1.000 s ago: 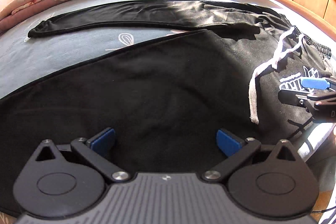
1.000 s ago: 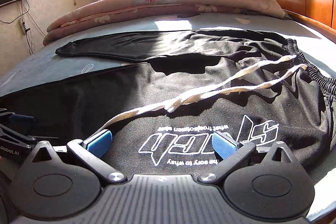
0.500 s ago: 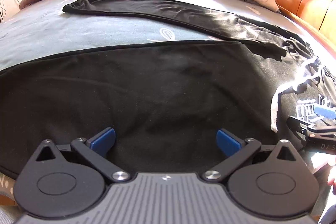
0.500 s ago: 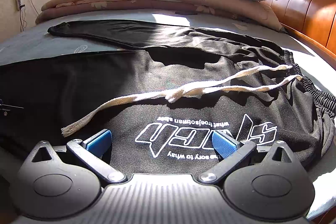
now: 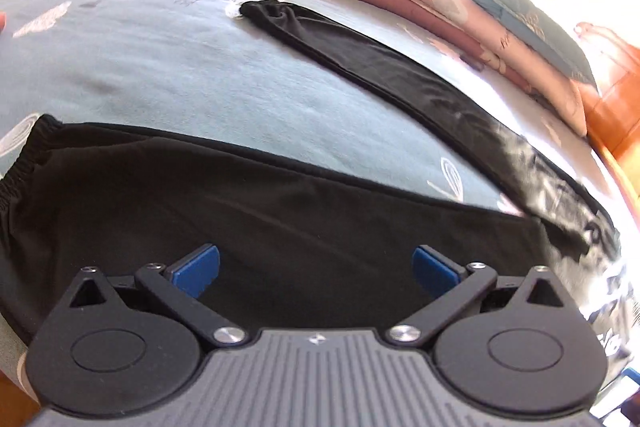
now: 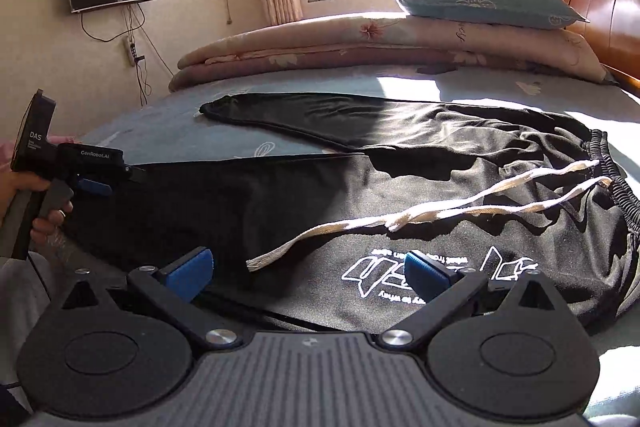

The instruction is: Fold clothes

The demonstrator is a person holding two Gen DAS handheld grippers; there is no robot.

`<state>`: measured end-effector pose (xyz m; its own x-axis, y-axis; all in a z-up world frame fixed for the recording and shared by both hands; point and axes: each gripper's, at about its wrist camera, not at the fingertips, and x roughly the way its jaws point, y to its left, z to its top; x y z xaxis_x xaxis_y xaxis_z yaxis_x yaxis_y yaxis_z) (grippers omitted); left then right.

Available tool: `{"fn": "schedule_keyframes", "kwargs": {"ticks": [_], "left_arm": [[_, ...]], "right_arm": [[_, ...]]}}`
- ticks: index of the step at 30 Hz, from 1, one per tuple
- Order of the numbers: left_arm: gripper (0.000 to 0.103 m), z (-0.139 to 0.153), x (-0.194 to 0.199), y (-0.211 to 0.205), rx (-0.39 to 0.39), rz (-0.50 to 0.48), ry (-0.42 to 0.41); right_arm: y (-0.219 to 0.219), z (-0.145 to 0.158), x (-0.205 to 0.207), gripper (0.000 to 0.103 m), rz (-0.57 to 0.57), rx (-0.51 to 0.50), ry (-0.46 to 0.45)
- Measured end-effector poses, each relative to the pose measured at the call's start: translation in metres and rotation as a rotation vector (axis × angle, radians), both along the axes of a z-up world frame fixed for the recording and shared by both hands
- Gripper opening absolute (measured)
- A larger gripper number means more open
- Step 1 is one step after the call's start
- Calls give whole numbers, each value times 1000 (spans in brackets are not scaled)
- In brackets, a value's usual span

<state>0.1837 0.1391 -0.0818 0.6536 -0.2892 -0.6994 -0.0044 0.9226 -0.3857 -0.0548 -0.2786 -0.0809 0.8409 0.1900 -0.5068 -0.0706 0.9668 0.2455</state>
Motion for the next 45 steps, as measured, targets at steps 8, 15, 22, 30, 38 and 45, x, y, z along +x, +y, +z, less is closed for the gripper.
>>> {"fn": "schedule_keyframes", "kwargs": {"ticks": [8,15,22,30,38,45], "left_arm": [[102,19,57,83,-87,160,49],[102,-9,75,95,-109,174,137],[102,-22,80,94,-121,149,155],[102,-23,103,94,29,151,71],[102,9,71,97,-95,108,34],[102,-22,71,97,-197,95,154]], "right_arm": [[-5,-12,22,103,-38,126,45],[23,-20,37,103,35,3,88],[33,-26,43,103,66,-46,123],[34,-29,47,103,61,-54,143],[32,-29,48,103,50,-44,141],[35,-29,46,103,62,-63,138]]}}
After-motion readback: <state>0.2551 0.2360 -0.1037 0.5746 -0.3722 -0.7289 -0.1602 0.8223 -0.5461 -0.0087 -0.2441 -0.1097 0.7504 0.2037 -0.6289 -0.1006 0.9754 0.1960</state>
